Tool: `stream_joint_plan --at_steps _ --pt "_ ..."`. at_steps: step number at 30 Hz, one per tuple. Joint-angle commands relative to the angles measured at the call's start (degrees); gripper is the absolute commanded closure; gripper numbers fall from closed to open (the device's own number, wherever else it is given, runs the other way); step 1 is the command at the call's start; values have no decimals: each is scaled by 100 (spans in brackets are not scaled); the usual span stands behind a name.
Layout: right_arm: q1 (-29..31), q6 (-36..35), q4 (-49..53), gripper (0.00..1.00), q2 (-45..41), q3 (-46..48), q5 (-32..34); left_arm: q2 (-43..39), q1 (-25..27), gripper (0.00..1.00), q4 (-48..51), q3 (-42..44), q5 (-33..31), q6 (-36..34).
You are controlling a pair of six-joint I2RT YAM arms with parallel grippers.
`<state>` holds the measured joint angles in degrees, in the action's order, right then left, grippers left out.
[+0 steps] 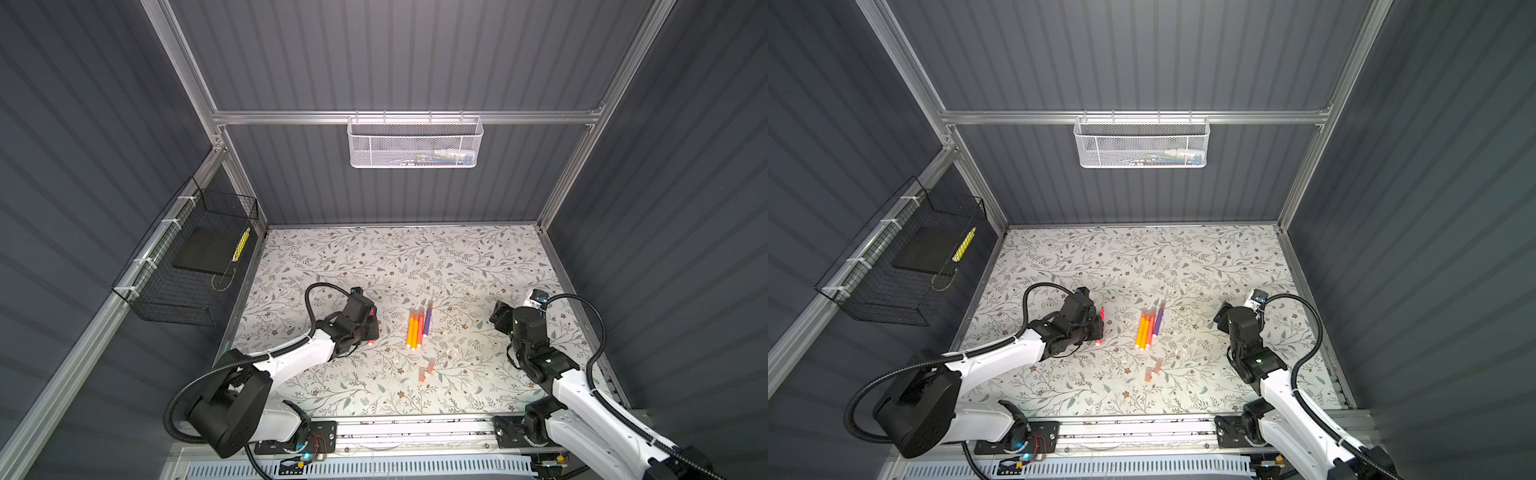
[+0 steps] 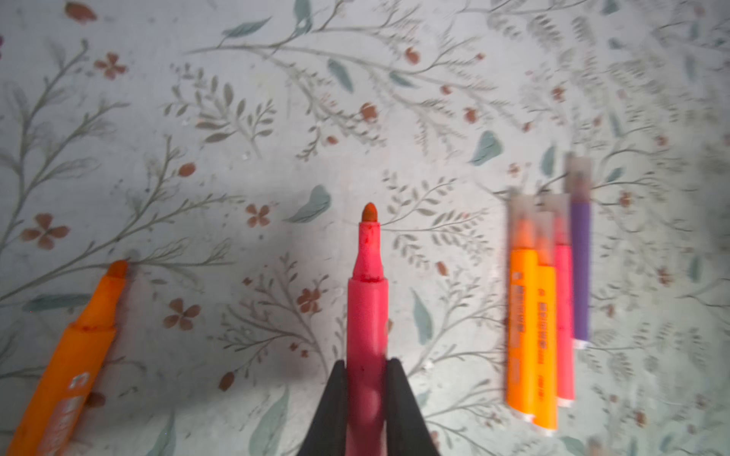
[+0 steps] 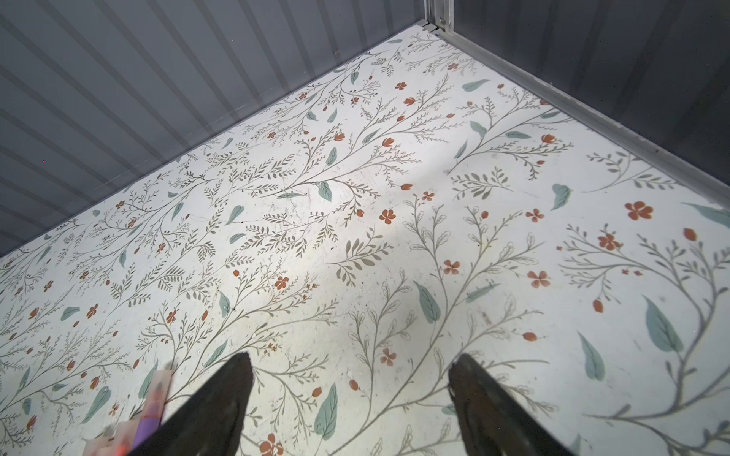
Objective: Insert the pens into the pen caps
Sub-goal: 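Close the left gripper on the pink marker and lift it tip-up, then hold the pink marker upright with the left gripper while the right gripper approaches it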
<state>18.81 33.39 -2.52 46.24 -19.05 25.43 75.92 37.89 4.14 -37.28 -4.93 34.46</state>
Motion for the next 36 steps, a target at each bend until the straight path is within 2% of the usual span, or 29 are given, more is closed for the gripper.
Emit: stream_joint_plan --at_steps 1,4,6,11,17,24,32,34,36 --pt "-9 40 62 20 -27 -61 -200 -287 40 100 -410 87 563 -270" --pt "52 396 -275 19 44 24 -1288 -456 222 100 -641 176 740 -339" --pt "435 778 -784 19 137 168 -1800 -511 506 100 -838 208 807 -402" --pt "2100 1207 -1352 19 542 -134 -1425 -487 1046 100 -1271 173 930 -555" --pt "3071 1737 -2822 25 1480 -157 -1645 -389 1100 100 -2135 431 1414 -522" --pt "3283 2022 -3472 28 2205 -301 -1840 -470 1121 100 -2401 585 1534 -510" --pt "3285 2018 -3615 32 2638 -588 -1875 -390 1131 100 -2648 669 1833 -529" --pt "3287 1997 -3631 34 2705 -659 -1856 -360 1129 100 -2683 679 1855 -537" --pt "3287 1999 -3684 41 2801 -705 -1857 -324 1125 100 -2728 702 1864 -545"
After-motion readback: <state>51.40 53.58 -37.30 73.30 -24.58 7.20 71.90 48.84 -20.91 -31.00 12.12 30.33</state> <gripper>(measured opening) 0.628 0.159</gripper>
